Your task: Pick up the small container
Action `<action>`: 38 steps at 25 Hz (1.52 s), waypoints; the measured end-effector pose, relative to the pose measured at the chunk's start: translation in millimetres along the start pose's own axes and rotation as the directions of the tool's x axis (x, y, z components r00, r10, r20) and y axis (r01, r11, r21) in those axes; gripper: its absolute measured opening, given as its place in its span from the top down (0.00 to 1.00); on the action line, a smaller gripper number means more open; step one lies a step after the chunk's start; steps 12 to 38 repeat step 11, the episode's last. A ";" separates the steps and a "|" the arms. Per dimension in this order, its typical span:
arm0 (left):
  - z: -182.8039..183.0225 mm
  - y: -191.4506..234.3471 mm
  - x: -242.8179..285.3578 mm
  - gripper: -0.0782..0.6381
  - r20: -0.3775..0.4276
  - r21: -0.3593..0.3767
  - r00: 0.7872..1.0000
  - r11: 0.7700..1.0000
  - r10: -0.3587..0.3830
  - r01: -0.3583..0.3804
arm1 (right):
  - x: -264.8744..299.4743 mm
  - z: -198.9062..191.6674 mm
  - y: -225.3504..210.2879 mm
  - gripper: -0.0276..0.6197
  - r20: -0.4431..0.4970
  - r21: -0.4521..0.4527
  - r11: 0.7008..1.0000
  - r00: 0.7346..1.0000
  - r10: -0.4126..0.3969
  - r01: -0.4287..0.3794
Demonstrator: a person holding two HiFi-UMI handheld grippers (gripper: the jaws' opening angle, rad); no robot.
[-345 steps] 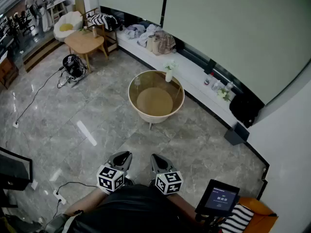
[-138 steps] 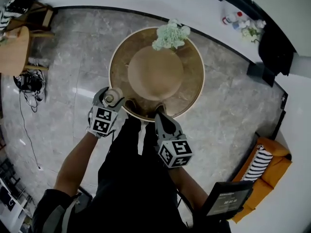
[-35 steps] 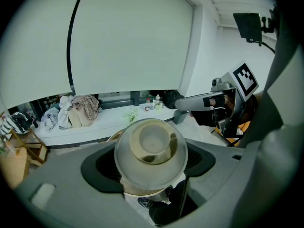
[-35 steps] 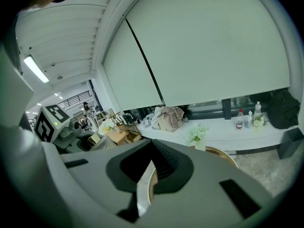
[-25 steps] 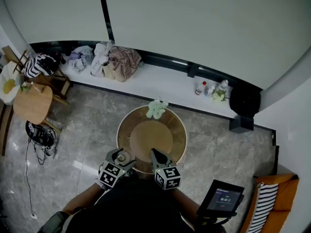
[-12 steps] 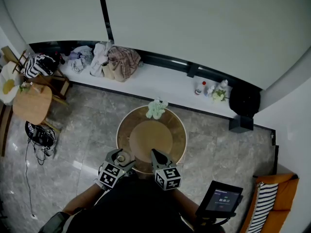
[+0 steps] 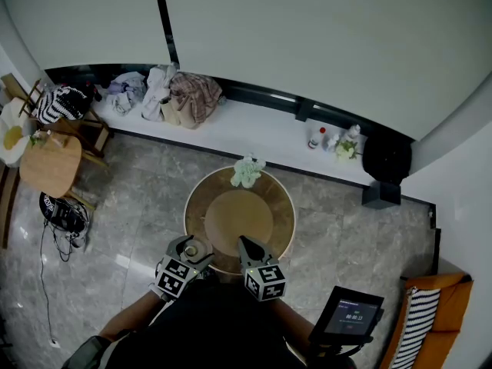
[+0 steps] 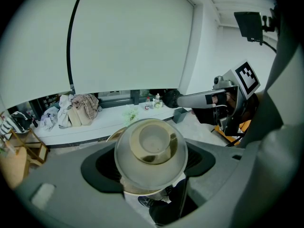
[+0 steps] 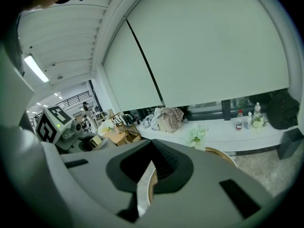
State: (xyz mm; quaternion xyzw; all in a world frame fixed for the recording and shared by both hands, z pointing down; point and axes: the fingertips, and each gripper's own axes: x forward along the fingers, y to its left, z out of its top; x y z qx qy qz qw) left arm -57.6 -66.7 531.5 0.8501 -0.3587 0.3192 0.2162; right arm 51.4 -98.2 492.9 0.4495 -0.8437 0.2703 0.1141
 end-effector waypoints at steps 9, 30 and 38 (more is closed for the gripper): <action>-0.5 1.1 0.6 0.42 -0.002 -0.001 1.000 1.000 0.003 -0.003 | -0.1 1.6 0.5 0.95 -0.003 -0.004 1.000 1.000 -0.005 0.005; -0.5 2.2 0.8 0.42 -0.003 0.000 1.000 1.000 0.005 -0.005 | 0.0 0.7 1.0 0.95 -0.007 -0.001 1.000 1.000 -0.004 0.004; -0.5 2.2 0.8 0.42 -0.003 0.000 1.000 1.000 0.005 -0.005 | 0.0 0.7 1.0 0.95 -0.007 -0.001 1.000 1.000 -0.004 0.004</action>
